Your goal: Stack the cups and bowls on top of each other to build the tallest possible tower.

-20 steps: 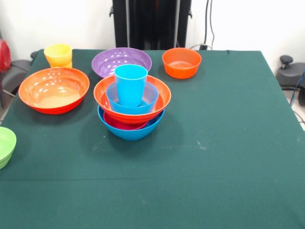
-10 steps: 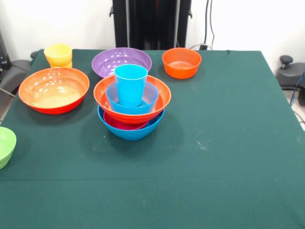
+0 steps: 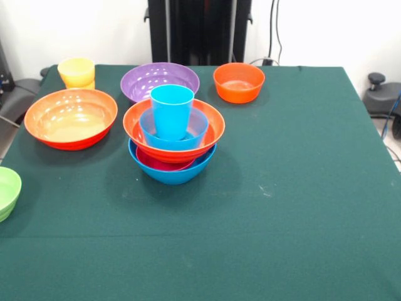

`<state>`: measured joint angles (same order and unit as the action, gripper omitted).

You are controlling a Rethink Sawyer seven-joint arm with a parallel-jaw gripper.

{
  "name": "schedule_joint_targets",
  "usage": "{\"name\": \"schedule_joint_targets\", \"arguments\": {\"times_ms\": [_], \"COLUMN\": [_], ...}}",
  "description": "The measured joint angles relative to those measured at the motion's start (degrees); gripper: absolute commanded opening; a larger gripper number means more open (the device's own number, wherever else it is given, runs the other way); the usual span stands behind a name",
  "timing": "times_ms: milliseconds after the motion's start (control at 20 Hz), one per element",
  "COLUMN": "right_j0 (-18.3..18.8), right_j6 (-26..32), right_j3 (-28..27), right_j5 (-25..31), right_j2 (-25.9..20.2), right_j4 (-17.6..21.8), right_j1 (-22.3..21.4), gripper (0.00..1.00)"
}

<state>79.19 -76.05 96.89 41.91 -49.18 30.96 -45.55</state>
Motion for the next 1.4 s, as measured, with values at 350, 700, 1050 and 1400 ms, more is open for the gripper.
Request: {"name": "schedule_joint_targets", "arguments": {"times_ms": [350,700,1050,1400], "right_j0": [-0.34,-1.66,-3.11,-3.88], "right_j6": [0.00,0.00,0.00,0.00], "right_j3": [3.62,4.54,4.49,3.57], "right_j5": [-0.01,-0.50,-1.97,-3.41], "right_j2": [-0.61,-0.75,-0.75,-0.74], "right_j4": [1.76,4.48,6.87,8.93], "right_j1": [0.49,2.24,5.40,11.44], "gripper": [1.00,1.00,1.00,1.00]}}
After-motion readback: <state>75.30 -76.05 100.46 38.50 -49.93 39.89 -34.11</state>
